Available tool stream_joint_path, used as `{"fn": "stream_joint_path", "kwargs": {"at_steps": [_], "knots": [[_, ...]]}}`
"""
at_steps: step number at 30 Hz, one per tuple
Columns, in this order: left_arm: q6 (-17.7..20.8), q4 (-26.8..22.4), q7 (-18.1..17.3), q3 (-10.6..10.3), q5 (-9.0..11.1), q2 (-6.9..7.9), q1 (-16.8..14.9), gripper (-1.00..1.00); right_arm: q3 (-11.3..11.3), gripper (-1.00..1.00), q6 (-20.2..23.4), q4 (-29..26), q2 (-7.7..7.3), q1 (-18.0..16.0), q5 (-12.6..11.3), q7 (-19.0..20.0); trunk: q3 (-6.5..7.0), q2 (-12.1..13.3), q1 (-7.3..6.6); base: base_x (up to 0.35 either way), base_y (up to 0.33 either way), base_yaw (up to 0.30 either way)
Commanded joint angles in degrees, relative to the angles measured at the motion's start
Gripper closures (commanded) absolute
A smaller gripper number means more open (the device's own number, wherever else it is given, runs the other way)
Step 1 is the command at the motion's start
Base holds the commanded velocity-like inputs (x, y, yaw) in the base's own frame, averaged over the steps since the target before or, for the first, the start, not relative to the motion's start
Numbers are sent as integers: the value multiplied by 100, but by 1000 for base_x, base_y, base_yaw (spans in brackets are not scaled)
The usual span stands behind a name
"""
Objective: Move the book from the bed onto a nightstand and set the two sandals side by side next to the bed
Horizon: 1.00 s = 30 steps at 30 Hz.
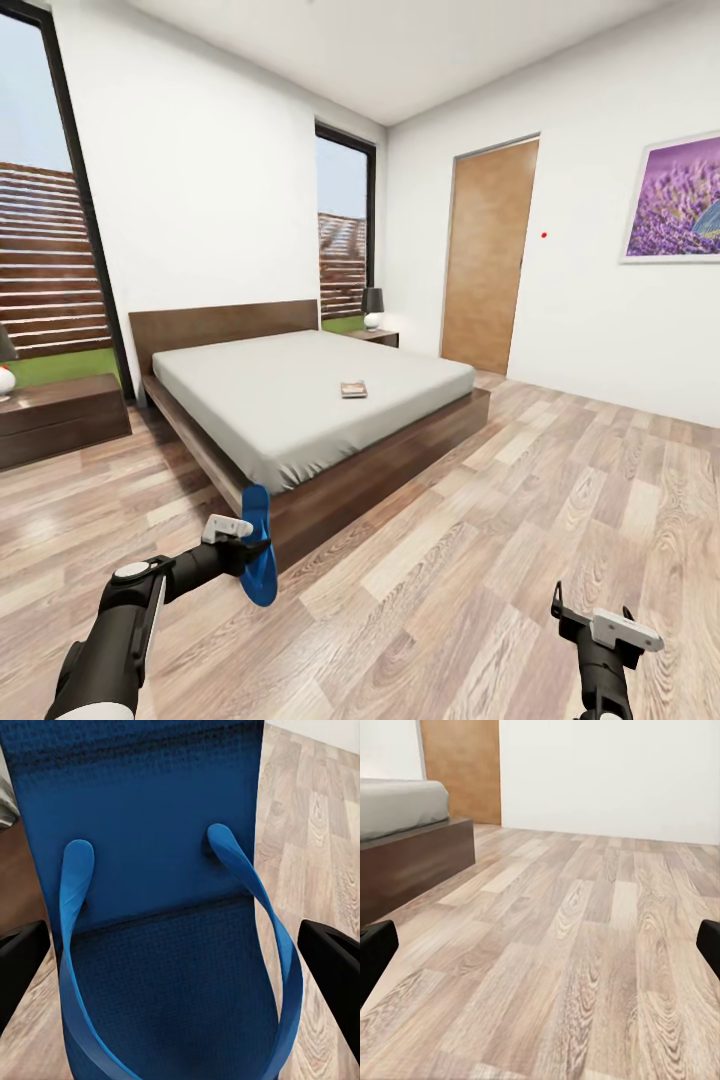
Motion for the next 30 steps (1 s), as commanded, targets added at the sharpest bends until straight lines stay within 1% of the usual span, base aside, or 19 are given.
{"fn": "stream_joint_path", "kwargs": {"at_steps": [1,7,14,16,18,19,20,22,23,24,26,28,30], "knots": [[46,-8,-43,21,-31,-8,-6,100,3,-100,-17,5,-1,-5,-5,-12,12,38,-24,0,0,0],[46,-8,-43,17,-31,-8,-6,100,3,-100,-17,68,1,-4,-5,-12,119,279,-156,0,0,0],[46,31,-34,16,-46,-16,-6,100,3,-100,-24,566,3,-4,-3,17,245,560,-309,0,0,0],[41,151,-34,23,-47,-10,-6,100,3,-100,-24,710,-3,-6,-4,22,281,640,-353,0,0,0],[7,378,-30,32,-58,10,-6,100,3,-100,-20,803,-7,-6,-2,30,317,720,-397,0,0,0],[-63,493,-28,36,-61,31,-6,100,3,-100,-19,830,-8,-7,-3,37,335,760,-419,0,0,0],[-371,817,-12,42,-63,149,-6,100,3,-100,-12,880,-20,-5,-4,48,353,801,-441,0,0,0],[-594,1196,157,53,-59,272,-6,100,3,-100,-10,934,-88,-4,-5,54,389,881,-485,0,0,0],[-685,1403,329,61,-57,321,-6,100,5,-100,-9,955,-136,-6,-5,56,407,921,-507,0,0,0],[-932,1789,813,68,-49,376,-6,100,7,-100,-9,977,-203,-6,-5,62,425,961,-529,0,0,0],[-1187,2024,1186,64,-42,394,-6,100,10,-100,-9,986,-239,-4,6,65,461,1041,-573,0,0,0],[-1374,2196,1373,59,-41,401,-6,100,16,-100,-8,993,-254,-7,39,65,496,1121,-617,0,0,0],[-1505,2408,1463,63,-44,416,-6,100,15,-100,-10,993,-260,-5,49,51,532,1202,-661,0,0,0]]}}
